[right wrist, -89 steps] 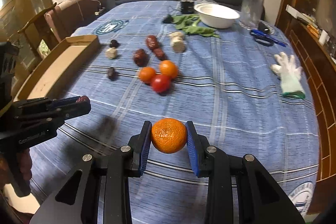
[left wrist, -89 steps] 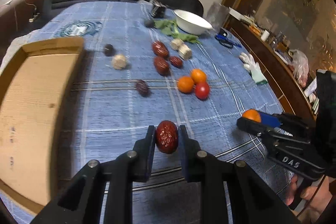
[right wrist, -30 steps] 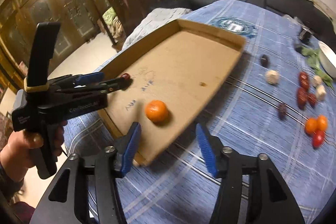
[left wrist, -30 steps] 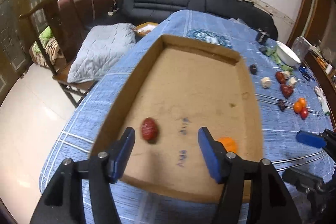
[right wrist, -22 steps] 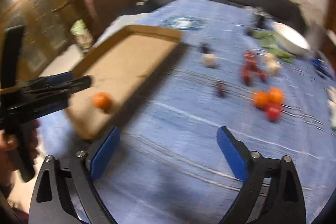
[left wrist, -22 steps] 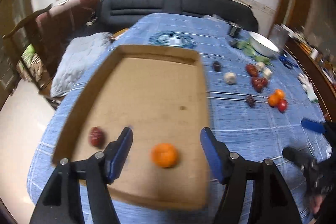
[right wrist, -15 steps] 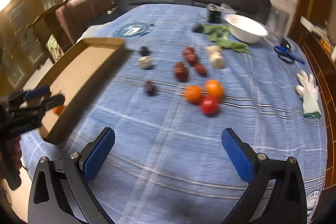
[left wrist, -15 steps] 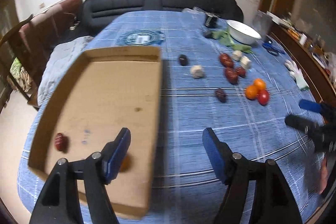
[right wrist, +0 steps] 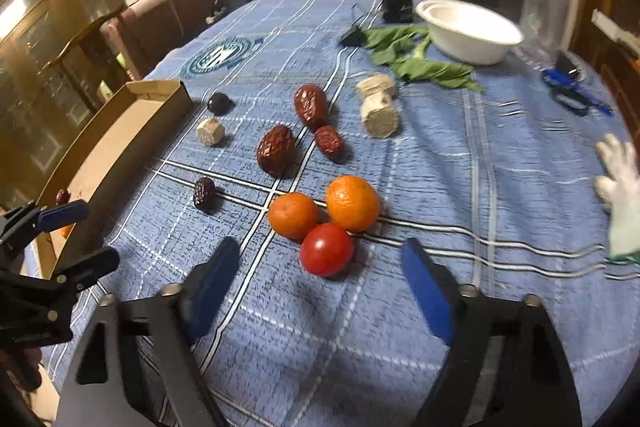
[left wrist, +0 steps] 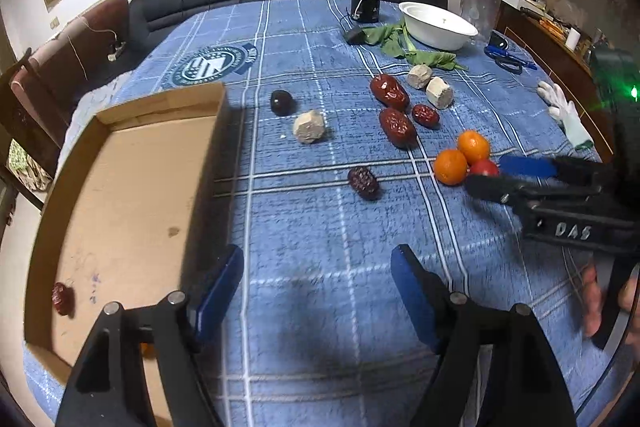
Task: Organize fruits
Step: 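Grasp the red tomato with the right tool while the left tool grasps a dark date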
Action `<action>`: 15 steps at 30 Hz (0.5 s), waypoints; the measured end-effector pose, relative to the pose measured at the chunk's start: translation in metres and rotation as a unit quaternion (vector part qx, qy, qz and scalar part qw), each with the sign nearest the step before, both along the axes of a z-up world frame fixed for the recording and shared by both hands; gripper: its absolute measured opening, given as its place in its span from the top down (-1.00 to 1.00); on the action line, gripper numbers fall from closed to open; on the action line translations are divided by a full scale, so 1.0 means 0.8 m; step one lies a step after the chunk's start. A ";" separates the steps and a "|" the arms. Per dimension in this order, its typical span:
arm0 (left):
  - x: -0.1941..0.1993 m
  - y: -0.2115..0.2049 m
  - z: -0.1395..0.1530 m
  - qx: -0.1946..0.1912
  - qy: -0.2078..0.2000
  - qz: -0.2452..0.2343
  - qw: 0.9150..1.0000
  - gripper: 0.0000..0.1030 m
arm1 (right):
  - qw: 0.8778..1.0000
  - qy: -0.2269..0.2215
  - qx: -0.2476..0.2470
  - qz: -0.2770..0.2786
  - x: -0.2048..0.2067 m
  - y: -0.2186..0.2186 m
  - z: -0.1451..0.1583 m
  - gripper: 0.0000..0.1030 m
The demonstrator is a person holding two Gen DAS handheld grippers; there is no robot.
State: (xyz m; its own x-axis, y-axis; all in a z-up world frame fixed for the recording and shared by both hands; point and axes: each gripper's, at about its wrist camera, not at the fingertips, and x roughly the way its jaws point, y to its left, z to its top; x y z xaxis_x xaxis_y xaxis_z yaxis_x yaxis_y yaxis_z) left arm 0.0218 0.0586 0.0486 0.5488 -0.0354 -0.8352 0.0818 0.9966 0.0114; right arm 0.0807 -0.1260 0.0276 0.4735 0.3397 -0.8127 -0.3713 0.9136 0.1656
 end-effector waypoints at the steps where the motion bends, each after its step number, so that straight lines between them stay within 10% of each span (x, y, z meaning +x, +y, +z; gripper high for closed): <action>1: 0.005 -0.002 -0.003 -0.003 0.003 0.001 1.000 -0.53 | 1.000 0.007 0.006 0.004 0.004 0.000 -0.002 -0.28; 6: 0.033 -0.018 -0.014 -0.009 0.011 -0.001 1.000 -0.53 | 0.999 0.029 0.012 0.009 0.014 0.001 -0.020 0.32; 10: 0.057 -0.024 -0.024 -0.028 0.019 -0.001 0.999 -0.51 | 1.000 0.017 0.021 0.009 0.008 -0.007 -0.013 0.44; 15: 0.076 -0.028 -0.040 -0.054 0.036 -0.001 0.998 0.06 | 1.000 0.006 0.024 0.008 0.000 -0.014 -0.006 0.44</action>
